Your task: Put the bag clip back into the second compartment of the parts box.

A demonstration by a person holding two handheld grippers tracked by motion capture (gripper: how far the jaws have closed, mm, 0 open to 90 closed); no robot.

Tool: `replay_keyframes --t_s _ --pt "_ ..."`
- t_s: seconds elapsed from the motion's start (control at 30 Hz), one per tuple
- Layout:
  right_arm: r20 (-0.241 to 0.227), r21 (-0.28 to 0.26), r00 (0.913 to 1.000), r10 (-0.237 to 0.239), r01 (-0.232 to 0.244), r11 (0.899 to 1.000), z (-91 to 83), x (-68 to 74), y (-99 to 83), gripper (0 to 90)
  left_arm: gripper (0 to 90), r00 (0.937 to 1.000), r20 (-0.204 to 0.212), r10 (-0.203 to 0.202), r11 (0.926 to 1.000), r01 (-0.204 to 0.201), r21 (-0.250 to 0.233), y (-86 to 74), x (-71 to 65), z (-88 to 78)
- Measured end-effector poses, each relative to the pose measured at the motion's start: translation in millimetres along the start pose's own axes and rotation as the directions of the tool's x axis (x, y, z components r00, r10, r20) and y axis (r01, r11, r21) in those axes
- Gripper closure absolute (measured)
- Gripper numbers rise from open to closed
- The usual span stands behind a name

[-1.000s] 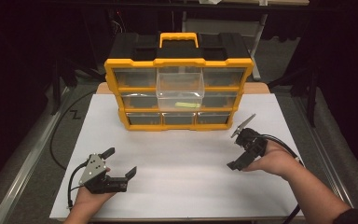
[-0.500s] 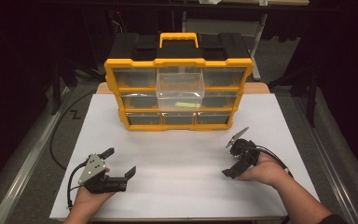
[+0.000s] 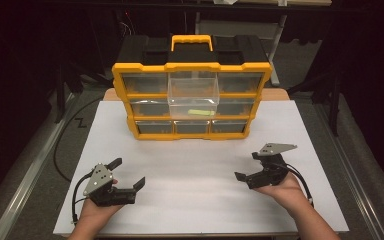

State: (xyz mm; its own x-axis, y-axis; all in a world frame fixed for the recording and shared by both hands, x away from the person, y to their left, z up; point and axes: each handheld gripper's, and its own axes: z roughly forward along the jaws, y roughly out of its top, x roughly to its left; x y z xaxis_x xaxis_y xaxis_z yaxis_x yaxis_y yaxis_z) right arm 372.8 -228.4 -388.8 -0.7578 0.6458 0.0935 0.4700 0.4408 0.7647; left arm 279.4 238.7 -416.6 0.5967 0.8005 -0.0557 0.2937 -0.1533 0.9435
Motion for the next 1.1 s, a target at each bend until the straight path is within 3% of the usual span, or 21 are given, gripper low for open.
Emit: replay_keyframes --t_s 0.13,0.23,0.33,0.4,0.43,0.53,0.6,0.67,0.77,1.1 --pt "-0.008 -0.152 0.9991 0.041 -0.042 0.987 -10.3 2.1 -10.7 0.0 0.4 1.0 0.0 -0.001 1.0 0.001 -0.006 0.0 0.5 -0.5" --pt "0.012 -0.249 0.9981 0.061 -0.056 0.967 -19.1 5.2 -20.6 0.0 0.4 1.0 -0.001 -0.003 1.0 0.003 -0.007 -0.2 0.4 -1.2" --pt "0.032 -0.309 0.9966 0.075 -0.062 0.949 -25.5 7.2 -34.4 0.0 0.4 0.9999 -0.008 -0.009 0.9999 0.009 -0.007 -0.4 0.6 -1.3" --pt "0.03 -0.313 0.9954 0.091 -0.077 0.947 -26.6 5.7 -48.5 0.0 0.4 0.9998 -0.006 -0.017 0.9999 0.017 -0.002 -0.3 1.4 -0.3" --pt "0.024 -0.297 0.9954 0.092 -0.081 0.951 -26.9 3.7 -52.3 0.0 0.4 0.9998 -0.007 -0.019 0.9998 0.019 0.002 -0.4 1.6 0.5" --pt "0.12 -0.276 0.9904 0.068 -0.032 0.96 -26.6 -1.2 -59.8 0.0 0.4 0.9998 -0.016 -0.013 0.9998 0.013 0.015 -0.7 0.7 2.7" --pt "0.096 -0.297 0.9899 0.104 -0.071 0.952 -25.9 -4.0 -60.0 0.0 0.4 0.9998 -0.019 -0.009 0.9998 0.009 0.015 -0.6 -0.4 3.3" --pt "0.089 -0.321 0.9907 0.103 -0.069 0.945 -25.6 -2.3 -58.5 0.0 0.4 0.9998 -0.019 -0.004 0.9998 0.005 0.02 -0.7 -1.6 3.7" --pt "0.085 -0.319 0.9936 0.074 -0.044 0.947 -24.2 0.9 -56.8 0.0 0.4 0.9999 -0.015 0.001 0.9998 0.0 0.02 -1.0 -2.5 3.9" --pt "0.111 -0.339 0.9913 0.071 -0.029 0.94 -28.1 1.5 -56.0 0.0 0.4 1.0 -0.004 0.0 0.9999 0.0 0.012 -0.9 -2.3 1.4"
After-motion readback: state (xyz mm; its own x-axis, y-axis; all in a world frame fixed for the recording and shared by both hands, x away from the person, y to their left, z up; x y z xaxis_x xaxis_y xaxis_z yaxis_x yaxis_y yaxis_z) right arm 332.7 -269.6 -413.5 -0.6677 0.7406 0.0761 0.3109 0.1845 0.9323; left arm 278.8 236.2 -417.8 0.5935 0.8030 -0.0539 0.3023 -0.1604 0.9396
